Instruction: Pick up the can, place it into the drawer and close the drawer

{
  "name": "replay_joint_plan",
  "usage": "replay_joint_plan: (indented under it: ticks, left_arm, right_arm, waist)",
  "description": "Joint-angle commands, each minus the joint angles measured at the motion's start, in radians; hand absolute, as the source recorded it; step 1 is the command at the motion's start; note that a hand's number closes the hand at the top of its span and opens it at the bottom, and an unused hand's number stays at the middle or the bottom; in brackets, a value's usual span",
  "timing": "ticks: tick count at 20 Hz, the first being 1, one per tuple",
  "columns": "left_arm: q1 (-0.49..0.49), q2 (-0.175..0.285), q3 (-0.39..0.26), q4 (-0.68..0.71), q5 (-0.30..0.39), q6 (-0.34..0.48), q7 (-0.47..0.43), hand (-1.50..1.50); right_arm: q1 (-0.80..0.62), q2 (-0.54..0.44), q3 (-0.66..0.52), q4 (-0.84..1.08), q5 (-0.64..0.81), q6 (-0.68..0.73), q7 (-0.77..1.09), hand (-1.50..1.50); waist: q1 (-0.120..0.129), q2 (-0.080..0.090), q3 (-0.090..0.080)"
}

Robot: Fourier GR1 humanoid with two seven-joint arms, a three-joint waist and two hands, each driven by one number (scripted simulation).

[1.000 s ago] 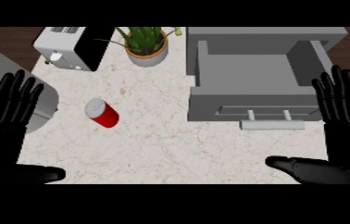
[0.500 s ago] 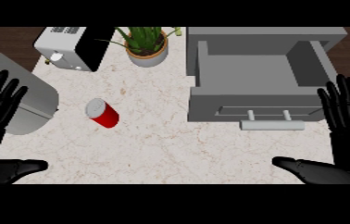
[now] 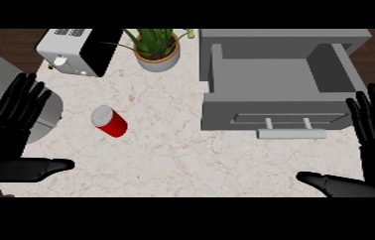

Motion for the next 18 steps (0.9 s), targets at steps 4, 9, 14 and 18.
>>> replay_joint_plan:
  ticks: [4,9,14,18]
  left_arm:
    - [-0.028,-0.037,-0.03,0.188,-0.088,-0.022,-0.117,-1.5]
    - [0.045,-0.107,-0.077,0.26,-0.179,0.001,-0.259,-1.5]
    - [0.06,-0.134,-0.108,0.298,-0.246,0.041,-0.286,-1.5]
    - [-0.011,-0.111,-0.039,0.477,-0.23,0.038,-0.392,-1.5]
  right_arm:
    - [0.057,-0.034,-0.091,0.0,-0.086,0.076,-0.036,-1.5]
    - [0.03,0.011,-0.044,0.009,-0.008,0.033,-0.05,-1.5]
    - [0.021,-0.023,-0.083,-0.087,-0.061,0.054,0.058,-1.5]
    - [0.09,0.005,-0.084,-0.081,-0.048,0.078,0.0,-1.5]
  waist:
    - [-0.004,0.0,0.0]
    - [0.0,0.0,0.0]
    - [0.0,0.0,0.0]
    - [-0.002,0.0,0.0]
